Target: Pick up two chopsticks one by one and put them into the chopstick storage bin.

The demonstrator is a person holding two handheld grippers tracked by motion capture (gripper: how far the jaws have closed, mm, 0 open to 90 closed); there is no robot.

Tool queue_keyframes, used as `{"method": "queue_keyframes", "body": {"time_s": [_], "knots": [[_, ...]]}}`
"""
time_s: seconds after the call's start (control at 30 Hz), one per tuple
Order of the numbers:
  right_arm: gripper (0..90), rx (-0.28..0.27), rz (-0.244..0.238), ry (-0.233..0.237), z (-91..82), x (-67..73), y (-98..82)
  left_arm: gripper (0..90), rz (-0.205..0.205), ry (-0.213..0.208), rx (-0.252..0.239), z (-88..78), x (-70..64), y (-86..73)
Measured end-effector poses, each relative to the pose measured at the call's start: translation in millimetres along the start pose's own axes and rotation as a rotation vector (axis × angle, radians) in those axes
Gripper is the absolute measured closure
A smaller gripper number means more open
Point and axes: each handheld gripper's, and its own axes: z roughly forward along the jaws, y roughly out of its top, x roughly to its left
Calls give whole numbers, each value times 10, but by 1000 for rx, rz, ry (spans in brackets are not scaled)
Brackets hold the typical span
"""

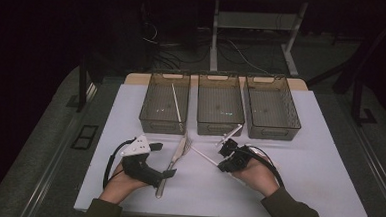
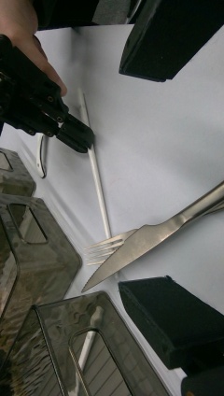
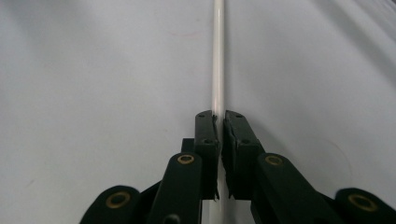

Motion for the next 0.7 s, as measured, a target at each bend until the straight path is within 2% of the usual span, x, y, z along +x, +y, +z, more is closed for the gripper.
{"method": "queue_keyframes", "body": {"time_s": [0.27, 0.7], "knots": [[841, -44, 28, -14, -190, -148, -103, 0, -2, 0, -1, 4, -1, -2], [843, -112, 49, 7, -399, -175, -164, 0, -7, 0, -6, 8, 1, -3]]}}
